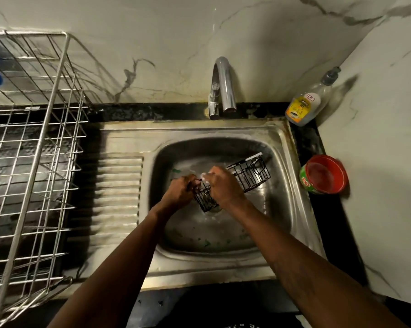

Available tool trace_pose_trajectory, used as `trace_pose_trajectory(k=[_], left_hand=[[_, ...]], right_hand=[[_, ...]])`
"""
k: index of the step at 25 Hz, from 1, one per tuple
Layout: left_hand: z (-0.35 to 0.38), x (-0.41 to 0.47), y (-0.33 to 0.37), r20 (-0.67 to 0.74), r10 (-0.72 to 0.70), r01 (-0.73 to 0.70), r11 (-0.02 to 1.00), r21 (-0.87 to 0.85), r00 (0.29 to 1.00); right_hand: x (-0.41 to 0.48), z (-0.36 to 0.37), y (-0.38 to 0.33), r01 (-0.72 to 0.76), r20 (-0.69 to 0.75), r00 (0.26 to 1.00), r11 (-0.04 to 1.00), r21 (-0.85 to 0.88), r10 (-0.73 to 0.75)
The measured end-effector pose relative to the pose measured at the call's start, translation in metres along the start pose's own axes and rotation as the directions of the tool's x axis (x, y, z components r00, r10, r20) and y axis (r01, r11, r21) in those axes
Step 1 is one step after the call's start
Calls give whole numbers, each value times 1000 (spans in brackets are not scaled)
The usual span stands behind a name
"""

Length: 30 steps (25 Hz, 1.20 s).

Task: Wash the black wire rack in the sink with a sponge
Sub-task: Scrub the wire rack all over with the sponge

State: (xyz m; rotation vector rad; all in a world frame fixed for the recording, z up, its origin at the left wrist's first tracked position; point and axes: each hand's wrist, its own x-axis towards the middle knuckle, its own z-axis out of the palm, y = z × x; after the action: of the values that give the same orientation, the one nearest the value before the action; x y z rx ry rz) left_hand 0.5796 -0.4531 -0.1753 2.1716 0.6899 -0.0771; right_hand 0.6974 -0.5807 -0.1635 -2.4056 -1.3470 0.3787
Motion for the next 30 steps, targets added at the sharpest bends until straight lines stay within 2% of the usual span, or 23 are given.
trace_pose_trajectory(k=[2,4,6,9,13,15,18,23,25,28,30], left_hand=[[1,2,-4,-11,-9,9,1000,-29,1000],[3,5,-8,-23,0,-1,999,-35,1000],[5,7,-11,-26,0,-1,1000,-23,1000],[3,9,-10,-53,4,-5,1000,-21,999],[0,16,-12,-70,-21,18,999,-32,997],[-2,17,-14,-65,-50,49,999,-16,997],[-5,16,-12,-65,-54,53,999,-10,996],[-1,14,-12,-55,-54,53,998,-25,997],[-1,13,-13,-48,-47,46,999,-27,998],[-2,15,-12,-66,-68,67,998,-21,995],[-2,18,-12,-72,-77,76,997,-15,994]], right_hand=[[7,-19,28,-165,-111,980,986,0,164],[16,-36,61,-392,-261,887,920,8,380],[22,-43,73,-509,-289,814,858,65,504],[21,-25,50,-416,-270,848,889,190,455],[11,9,-13,-228,-158,957,968,105,243],[11,9,-28,-169,-163,969,979,118,187],[14,-7,-9,-132,-101,986,991,8,132],[26,-36,30,-300,-91,953,947,-117,290],[27,-41,30,-256,-14,967,962,-98,256],[27,-43,24,-101,93,989,987,-122,113],[30,-41,22,-53,112,991,986,-160,72]])
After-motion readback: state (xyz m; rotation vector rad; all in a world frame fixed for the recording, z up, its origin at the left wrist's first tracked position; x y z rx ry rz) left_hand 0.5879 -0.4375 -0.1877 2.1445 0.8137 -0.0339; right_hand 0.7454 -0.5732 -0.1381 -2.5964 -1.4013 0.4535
